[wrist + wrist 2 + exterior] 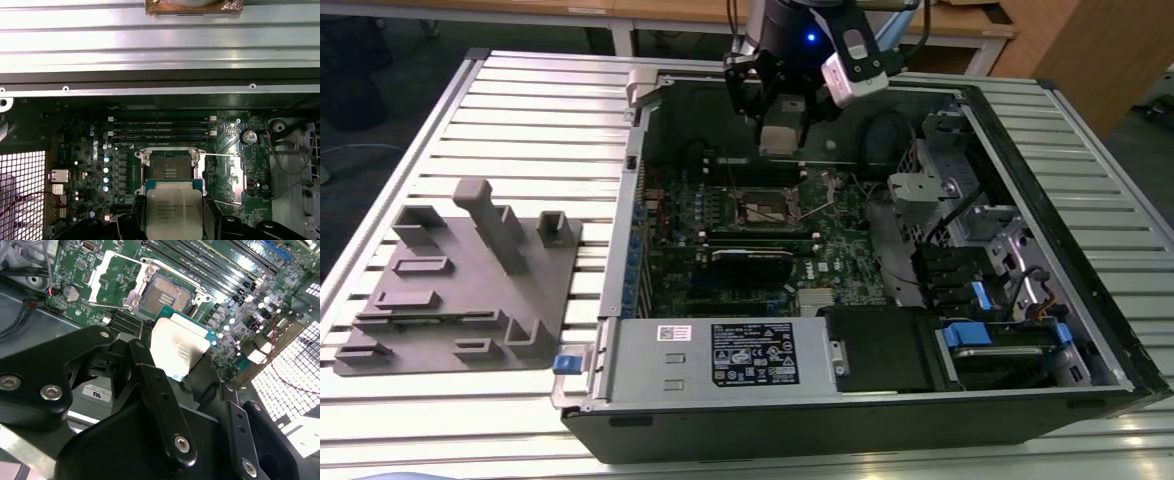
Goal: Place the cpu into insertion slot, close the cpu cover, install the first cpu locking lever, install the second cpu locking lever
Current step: 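Place the cpu into insertion slot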
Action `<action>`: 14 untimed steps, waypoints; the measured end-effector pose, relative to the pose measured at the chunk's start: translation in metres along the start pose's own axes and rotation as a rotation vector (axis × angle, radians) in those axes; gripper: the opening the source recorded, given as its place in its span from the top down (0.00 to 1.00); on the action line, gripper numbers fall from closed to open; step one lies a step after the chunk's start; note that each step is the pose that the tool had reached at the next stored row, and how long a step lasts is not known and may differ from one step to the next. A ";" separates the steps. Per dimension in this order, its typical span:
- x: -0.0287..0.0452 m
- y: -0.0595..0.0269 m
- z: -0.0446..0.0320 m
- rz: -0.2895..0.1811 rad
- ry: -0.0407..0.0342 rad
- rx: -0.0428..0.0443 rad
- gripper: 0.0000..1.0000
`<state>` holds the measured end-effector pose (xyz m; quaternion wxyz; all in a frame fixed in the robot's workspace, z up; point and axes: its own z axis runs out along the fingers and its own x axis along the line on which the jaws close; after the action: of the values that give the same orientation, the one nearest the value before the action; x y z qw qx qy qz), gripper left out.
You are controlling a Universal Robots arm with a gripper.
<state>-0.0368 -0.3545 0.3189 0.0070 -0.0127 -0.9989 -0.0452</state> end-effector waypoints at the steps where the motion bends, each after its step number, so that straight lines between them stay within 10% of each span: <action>1: 0.0000 -0.0001 0.0010 0.000 0.0000 0.0001 0.46; 14: 0.0002 -0.0002 0.0024 0.000 0.0001 0.0002 0.46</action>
<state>-0.0370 -0.3544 0.3165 0.0070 -0.0127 -0.9989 -0.0451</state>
